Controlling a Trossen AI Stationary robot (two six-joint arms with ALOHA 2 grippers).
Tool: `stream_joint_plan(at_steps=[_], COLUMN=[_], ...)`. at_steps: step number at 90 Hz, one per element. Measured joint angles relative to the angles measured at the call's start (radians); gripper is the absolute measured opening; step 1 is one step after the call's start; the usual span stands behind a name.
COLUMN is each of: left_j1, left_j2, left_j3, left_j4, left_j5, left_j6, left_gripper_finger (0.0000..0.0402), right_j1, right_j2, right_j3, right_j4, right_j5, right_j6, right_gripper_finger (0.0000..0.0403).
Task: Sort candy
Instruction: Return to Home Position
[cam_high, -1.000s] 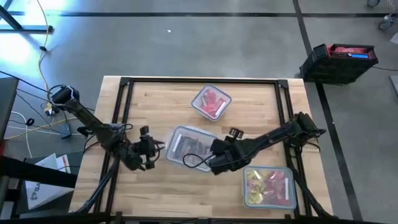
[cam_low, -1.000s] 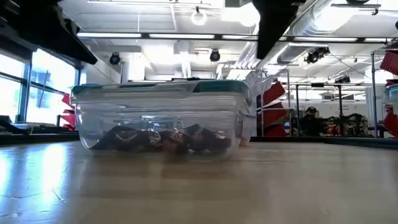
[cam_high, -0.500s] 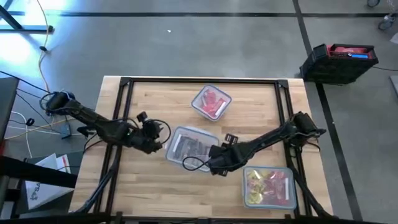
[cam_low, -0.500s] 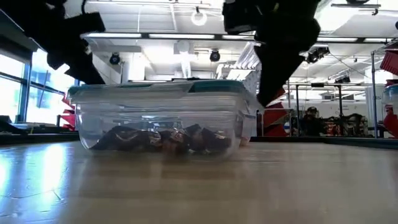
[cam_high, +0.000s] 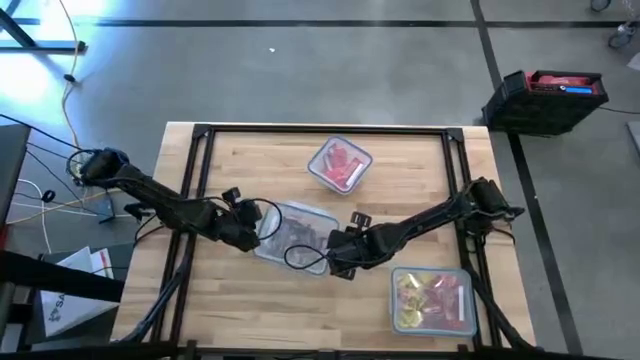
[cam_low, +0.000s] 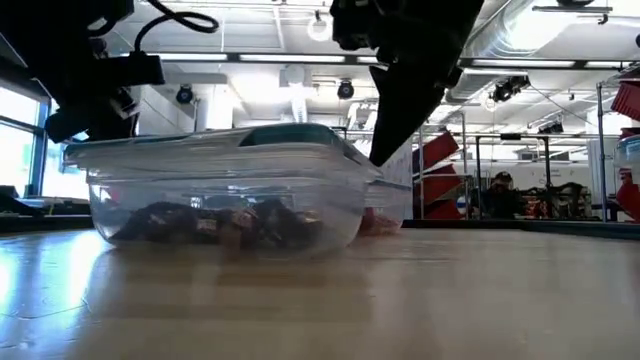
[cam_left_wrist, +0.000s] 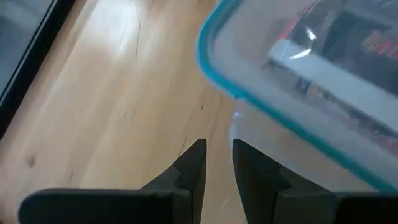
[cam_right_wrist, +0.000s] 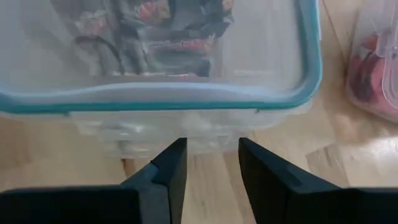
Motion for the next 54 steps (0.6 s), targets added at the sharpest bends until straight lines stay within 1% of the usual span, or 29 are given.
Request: stream_joint_plan(at_steps=[14,23,34,42,54], left_j1=[-0.020,-0.030,-0.039,-0.039,-0.037], left_j2=[0.001,0.001,0.001,0.001,0.008], left_j3=[0.000,0.000,0.000,0.000,0.000], left_j4=[0.027,0.078,0.152,0.156,0.162], left_j5=[-0.002,-0.015,-0.014,-0.018,-0.024], left_j6=[-0.009,0.006,0.061,0.085,0.086], left_gripper_finger=[0.0064,0.0064,0.0064,0.0064,0.0064], right_j1=[0.001,0.006,0.024,0.051,0.082], right_j2=[0.000,0.000,0.000,0.000,0.012], right_j3=[0.000,0.025,0.081,0.102,0.090], right_j4=[0.012,-0.040,-0.111,-0.120,-0.108], right_j5=[-0.061,-0.092,-0.135,-0.162,-0.182], right_j6=[0.020,0.046,0.065,0.076,0.101], right_gripper_finger=[0.0114,0.0114,0.0114,0.0114,0.0114])
